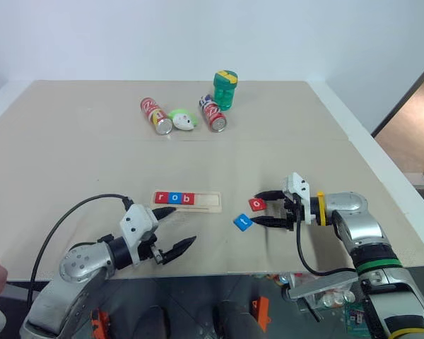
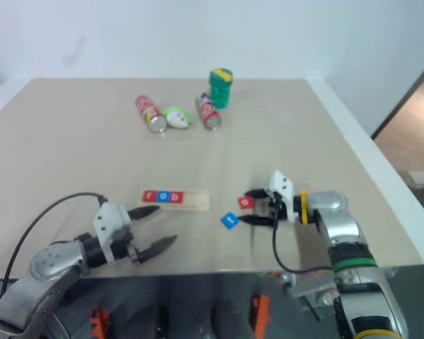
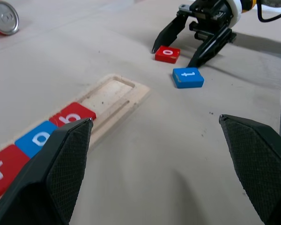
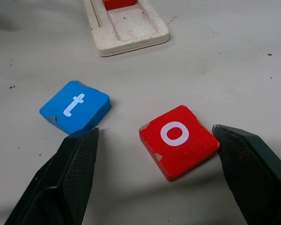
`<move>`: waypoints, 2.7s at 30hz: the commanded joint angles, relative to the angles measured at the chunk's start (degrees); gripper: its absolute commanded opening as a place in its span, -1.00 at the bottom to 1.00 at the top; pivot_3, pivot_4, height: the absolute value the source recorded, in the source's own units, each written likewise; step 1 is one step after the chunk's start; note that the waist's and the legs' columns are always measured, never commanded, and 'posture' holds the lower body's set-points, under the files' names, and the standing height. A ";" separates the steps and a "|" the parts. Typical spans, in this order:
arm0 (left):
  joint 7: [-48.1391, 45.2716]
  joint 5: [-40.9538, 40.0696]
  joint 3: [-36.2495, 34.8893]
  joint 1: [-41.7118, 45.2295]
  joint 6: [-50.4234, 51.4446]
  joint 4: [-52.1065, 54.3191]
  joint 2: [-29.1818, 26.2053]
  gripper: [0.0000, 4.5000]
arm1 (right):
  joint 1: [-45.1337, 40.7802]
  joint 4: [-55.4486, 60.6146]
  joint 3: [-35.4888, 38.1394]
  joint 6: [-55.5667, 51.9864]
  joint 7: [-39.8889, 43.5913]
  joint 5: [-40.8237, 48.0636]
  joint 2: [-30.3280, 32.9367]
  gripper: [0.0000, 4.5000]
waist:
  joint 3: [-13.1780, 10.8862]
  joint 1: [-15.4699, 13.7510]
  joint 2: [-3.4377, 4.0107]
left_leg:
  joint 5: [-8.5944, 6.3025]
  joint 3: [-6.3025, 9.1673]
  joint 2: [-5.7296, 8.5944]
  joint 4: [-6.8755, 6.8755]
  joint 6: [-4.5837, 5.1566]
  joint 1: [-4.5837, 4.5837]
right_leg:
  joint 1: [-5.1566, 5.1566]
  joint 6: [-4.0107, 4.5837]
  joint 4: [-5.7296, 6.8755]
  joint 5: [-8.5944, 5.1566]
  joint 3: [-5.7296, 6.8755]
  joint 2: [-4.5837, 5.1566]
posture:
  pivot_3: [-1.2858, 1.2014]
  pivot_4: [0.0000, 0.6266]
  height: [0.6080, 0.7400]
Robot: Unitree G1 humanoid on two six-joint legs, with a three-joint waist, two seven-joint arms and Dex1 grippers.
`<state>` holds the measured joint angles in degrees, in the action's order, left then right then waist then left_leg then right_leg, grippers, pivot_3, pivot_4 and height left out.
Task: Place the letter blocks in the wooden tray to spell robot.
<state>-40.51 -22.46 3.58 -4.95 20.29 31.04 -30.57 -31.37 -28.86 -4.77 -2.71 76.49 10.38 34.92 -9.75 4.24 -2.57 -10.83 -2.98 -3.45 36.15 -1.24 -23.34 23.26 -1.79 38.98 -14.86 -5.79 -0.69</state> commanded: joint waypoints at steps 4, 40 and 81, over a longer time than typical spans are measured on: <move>-1.28 -0.09 0.02 2.25 -0.61 -0.51 -0.48 1.00 | 1.58 1.78 0.08 -1.28 -5.44 -1.76 0.45 0.29 | 0.00 -0.03 0.00 | 0.00 0.00 0.02 0.01 0.00 0.00 | -0.01 0.01 0.00 0.00 -0.01 0.00 | 0.03 -0.52 0.98; 6.17 1.55 -2.25 1.58 -1.69 -0.77 3.44 1.00 | 1.49 43.41 -10.25 -45.70 -48.96 -4.12 -21.21 -0.24 | 0.01 -0.08 -0.02 | -0.02 0.04 0.07 -0.31 -0.14 -1.10 | 1.11 -0.17 0.00 0.09 0.04 0.07 | 0.03 -0.52 0.98; 6.44 2.14 -1.75 1.85 -1.37 -0.67 4.19 1.00 | 2.63 45.22 -13.38 -48.64 -51.81 -3.36 -22.91 -0.24 | 0.03 0.02 -0.06 | -0.02 0.09 0.00 -0.21 -0.14 -1.09 | 1.07 -0.28 0.01 0.07 0.13 -0.01 | 0.03 -0.52 0.98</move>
<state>-34.18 -20.30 1.93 -3.33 19.73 29.05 -26.31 -27.91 15.31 -19.41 -51.29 25.27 7.06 12.14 -9.72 4.25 -2.63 -10.85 -2.89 -3.45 35.96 -1.38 -24.43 24.33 -2.08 39.00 -14.78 -5.66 -0.70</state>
